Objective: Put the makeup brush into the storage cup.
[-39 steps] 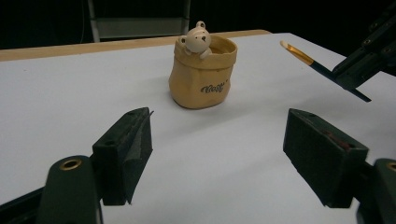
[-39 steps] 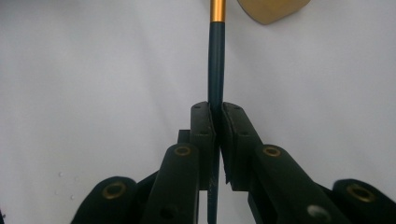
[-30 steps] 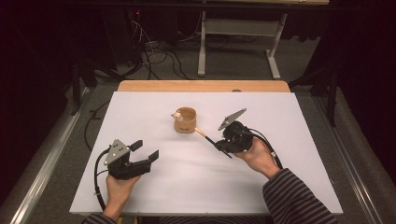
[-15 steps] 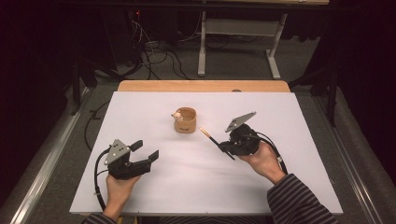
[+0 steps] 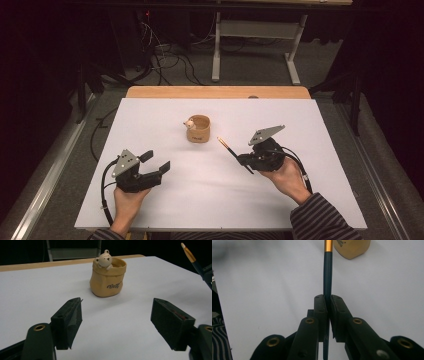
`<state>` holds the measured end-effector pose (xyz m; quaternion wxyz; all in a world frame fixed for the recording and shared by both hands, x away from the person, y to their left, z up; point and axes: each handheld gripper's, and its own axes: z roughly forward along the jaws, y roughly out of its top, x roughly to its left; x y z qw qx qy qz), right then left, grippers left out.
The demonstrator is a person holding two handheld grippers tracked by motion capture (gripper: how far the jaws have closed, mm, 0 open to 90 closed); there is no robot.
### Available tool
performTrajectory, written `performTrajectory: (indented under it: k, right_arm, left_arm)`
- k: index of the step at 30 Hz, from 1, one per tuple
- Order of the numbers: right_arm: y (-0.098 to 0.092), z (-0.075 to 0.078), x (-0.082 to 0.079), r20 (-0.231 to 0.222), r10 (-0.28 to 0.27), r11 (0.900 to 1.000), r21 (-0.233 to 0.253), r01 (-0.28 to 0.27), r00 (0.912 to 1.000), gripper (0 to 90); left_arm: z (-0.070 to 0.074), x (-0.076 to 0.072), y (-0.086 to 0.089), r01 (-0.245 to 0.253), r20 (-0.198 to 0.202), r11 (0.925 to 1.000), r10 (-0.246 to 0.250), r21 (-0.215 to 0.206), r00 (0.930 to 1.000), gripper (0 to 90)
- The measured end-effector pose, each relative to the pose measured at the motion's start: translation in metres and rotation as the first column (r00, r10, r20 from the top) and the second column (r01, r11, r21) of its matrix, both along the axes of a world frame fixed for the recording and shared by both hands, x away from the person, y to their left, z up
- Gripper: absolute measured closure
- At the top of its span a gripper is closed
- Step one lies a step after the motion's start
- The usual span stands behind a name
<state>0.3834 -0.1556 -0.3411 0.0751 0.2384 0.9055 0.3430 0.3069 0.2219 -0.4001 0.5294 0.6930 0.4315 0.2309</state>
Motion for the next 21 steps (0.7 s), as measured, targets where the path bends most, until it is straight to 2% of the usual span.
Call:
performTrajectory:
  k: [3, 14, 21]
  right_arm:
    - [-0.006, 0.001, -0.006, -0.002, -0.01, 0.999, 0.039, 0.01, 0.9999, 86.0]
    - [-0.021, -0.001, -0.016, 0.017, -0.021, 0.996, 0.085, 0.02, 0.9996, 86.0]
    - [-0.032, 0.0, -0.029, 0.026, -0.022, 0.991, 0.134, 0.018, 0.9994, 86.0]
  left_arm:
    - [0.0, 0.001, -0.001, 0.004, -0.006, 1.0, -0.004, 0.006, 1.0, 25.9]
    - [0.0, 0.0, -0.002, 0.012, -0.004, 0.9999, -0.012, 0.009, 0.9999, 26.1]
    - [0.0, 0.0, -0.003, 0.015, -0.004, 0.9998, -0.015, 0.008, 0.9999, 26.2]
